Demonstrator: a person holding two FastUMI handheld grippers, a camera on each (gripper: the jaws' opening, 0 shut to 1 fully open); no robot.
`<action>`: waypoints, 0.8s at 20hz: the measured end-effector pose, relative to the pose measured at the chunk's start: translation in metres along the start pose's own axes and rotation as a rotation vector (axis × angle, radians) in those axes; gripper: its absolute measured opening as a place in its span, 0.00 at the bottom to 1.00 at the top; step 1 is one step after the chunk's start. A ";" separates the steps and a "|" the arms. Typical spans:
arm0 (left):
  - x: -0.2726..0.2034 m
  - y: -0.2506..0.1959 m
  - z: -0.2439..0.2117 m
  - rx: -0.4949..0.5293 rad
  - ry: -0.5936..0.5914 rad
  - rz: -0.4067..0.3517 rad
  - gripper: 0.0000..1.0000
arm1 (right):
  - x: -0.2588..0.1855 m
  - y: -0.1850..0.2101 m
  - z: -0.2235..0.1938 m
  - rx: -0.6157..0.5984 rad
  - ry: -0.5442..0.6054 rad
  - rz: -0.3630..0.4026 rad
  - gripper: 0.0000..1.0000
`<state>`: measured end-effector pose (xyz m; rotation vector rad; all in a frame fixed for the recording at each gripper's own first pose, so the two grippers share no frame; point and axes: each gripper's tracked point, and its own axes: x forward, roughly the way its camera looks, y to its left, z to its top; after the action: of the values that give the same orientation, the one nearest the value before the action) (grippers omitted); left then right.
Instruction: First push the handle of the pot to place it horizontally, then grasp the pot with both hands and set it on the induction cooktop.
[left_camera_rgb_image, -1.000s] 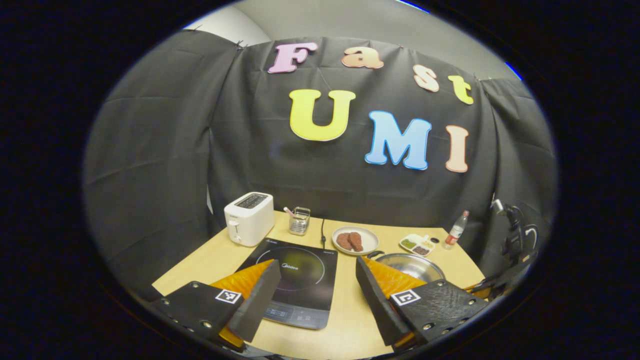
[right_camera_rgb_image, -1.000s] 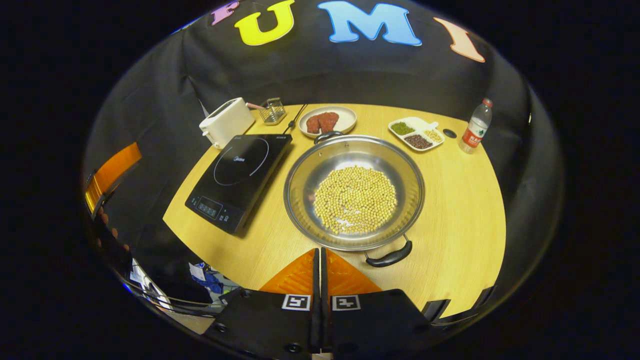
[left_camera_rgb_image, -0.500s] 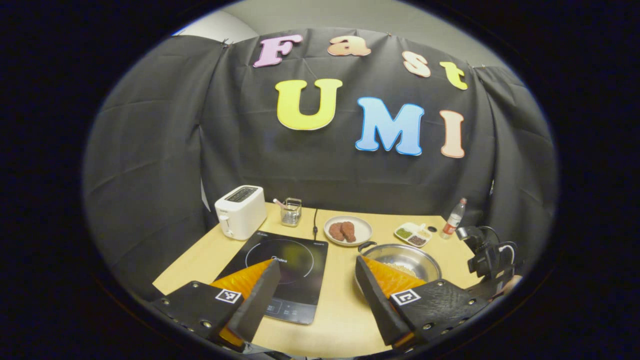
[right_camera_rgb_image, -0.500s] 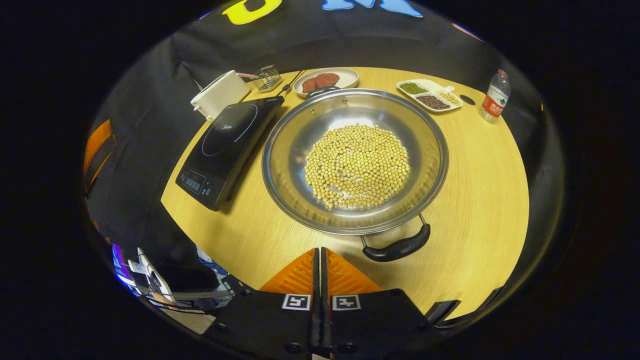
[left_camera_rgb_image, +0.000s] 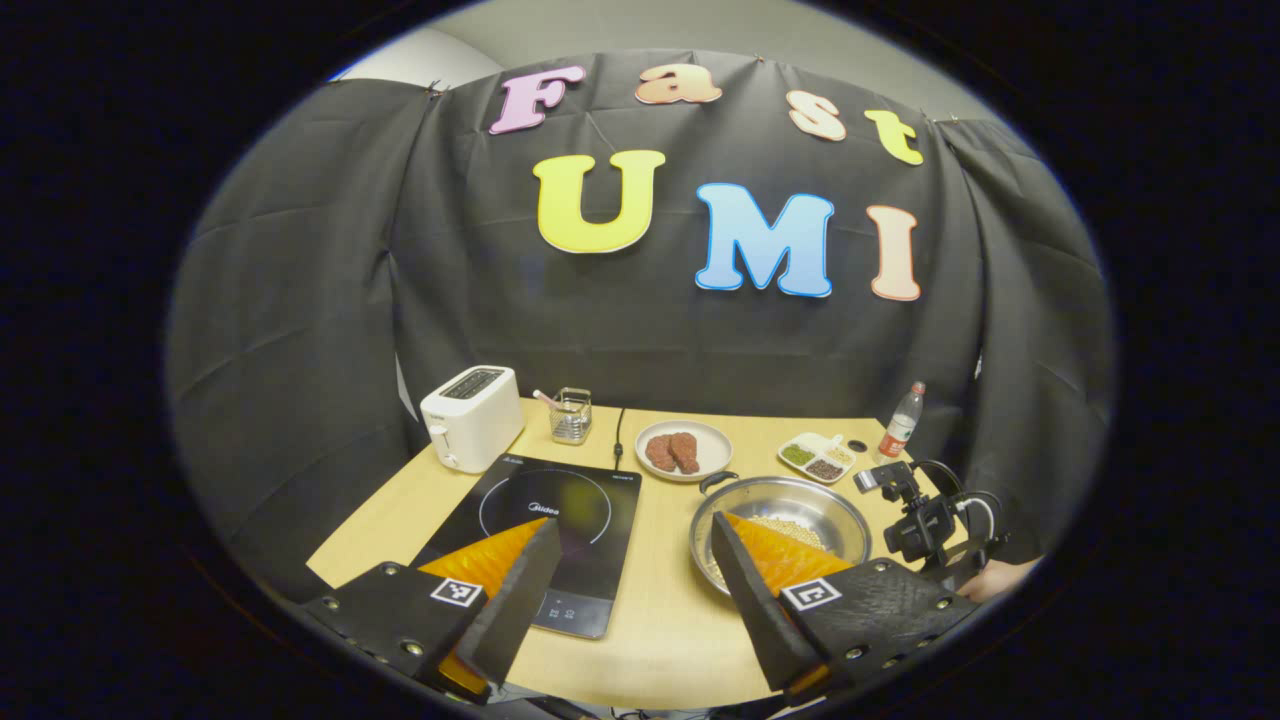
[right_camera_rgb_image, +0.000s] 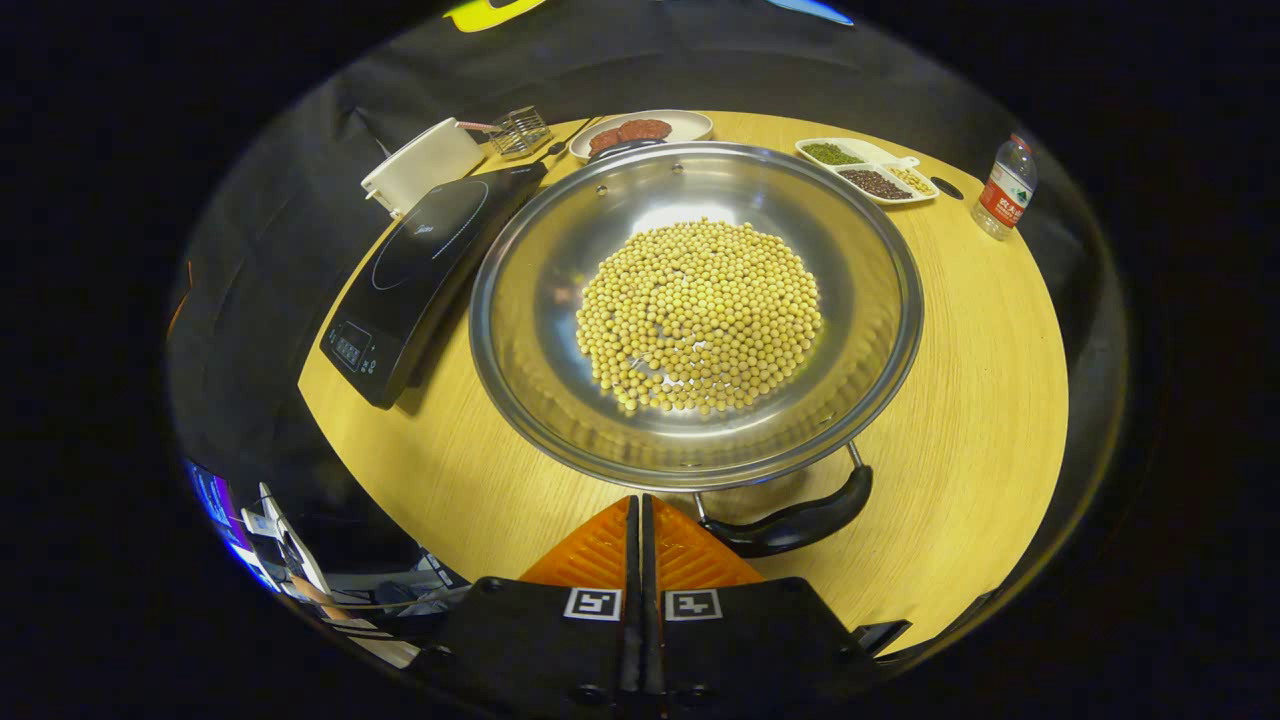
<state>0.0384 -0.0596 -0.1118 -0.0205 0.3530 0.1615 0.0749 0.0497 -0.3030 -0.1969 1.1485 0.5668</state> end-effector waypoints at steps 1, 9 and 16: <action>0.000 -0.001 -0.001 -0.001 0.002 0.003 0.87 | 0.002 0.000 0.001 0.010 -0.003 0.008 0.02; 0.004 -0.018 -0.004 0.001 0.019 0.005 0.92 | -0.004 -0.028 0.003 0.023 -0.020 -0.025 0.02; 0.009 -0.034 -0.002 -0.003 0.017 0.011 0.92 | -0.011 -0.067 0.013 0.047 -0.031 -0.065 0.02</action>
<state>0.0514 -0.0923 -0.1172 -0.0225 0.3697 0.1726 0.1172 -0.0047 -0.2968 -0.1844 1.1200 0.4834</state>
